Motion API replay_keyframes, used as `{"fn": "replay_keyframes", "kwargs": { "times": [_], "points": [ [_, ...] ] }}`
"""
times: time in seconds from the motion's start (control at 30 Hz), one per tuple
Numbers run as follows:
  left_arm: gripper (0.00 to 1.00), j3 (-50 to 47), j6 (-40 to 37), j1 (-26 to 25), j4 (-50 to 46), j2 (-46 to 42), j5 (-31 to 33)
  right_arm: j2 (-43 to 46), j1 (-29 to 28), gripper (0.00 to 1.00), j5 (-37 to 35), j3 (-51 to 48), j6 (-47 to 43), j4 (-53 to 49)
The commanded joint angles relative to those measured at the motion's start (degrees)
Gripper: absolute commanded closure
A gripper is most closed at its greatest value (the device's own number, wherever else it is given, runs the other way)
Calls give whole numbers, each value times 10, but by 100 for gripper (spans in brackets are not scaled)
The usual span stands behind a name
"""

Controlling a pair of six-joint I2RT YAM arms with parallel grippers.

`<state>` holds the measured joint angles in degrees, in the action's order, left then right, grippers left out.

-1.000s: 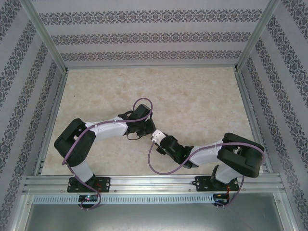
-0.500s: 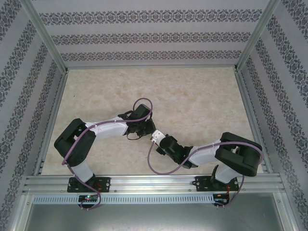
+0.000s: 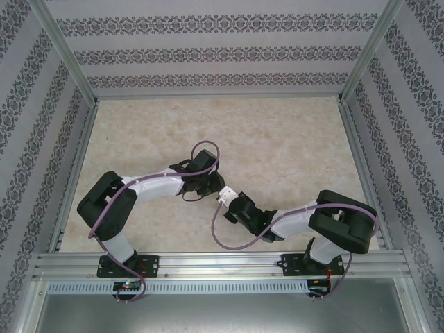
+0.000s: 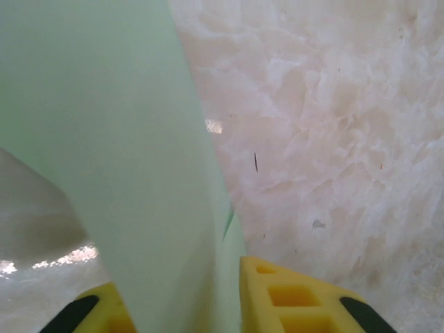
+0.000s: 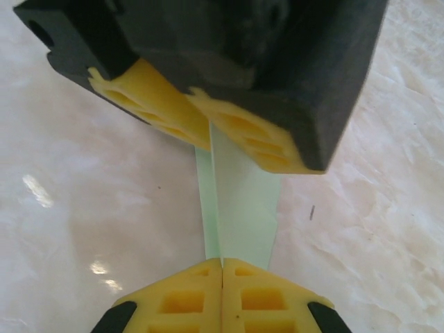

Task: Fold a paper plane with a square sheet of paper (pick it up from the middle)
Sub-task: Fold the wing for the fifth time at the center of the table.

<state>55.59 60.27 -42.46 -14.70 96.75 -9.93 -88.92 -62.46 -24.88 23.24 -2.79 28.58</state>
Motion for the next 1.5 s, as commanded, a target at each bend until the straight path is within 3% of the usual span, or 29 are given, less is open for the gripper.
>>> {"fn": "replay_keyframes", "kwargs": {
  "times": [0.0, 0.17, 0.3, 0.5, 0.73, 0.93, 1.1, 1.33, 1.47],
  "points": [
    [66, -9, -4, 14, -22, -45, 38, -1, 12, 100, 52, 17, 65, -12],
    [50, -23, -13, 33, -43, -104, 72, 4, 46, 100, 140, 19, 145, -3],
    [48, -42, -19, 41, -49, -145, 90, -14, 75, 100, 199, 31, 199, 1],
    [49, -77, -16, 46, -24, -172, 81, -42, 130, 100, 311, 35, 302, 48],
    [59, -83, -22, 46, 25, -148, 41, -78, 168, 100, 382, 34, 403, 108],
    [60, -74, -28, 47, 55, -116, 11, -106, 196, 100, 442, 29, 482, 174],
    [50, -60, -27, 49, 57, -95, 8, -105, 200, 100, 437, 24, 481, 176],
    [27, -29, -10, 59, 65, -51, -13, -76, 185, 99, 398, 55, 408, 52],
    [24, -4, -5, 65, 45, -28, -22, -63, 172, 98, 369, 67, 372, 8]
  ]
}}
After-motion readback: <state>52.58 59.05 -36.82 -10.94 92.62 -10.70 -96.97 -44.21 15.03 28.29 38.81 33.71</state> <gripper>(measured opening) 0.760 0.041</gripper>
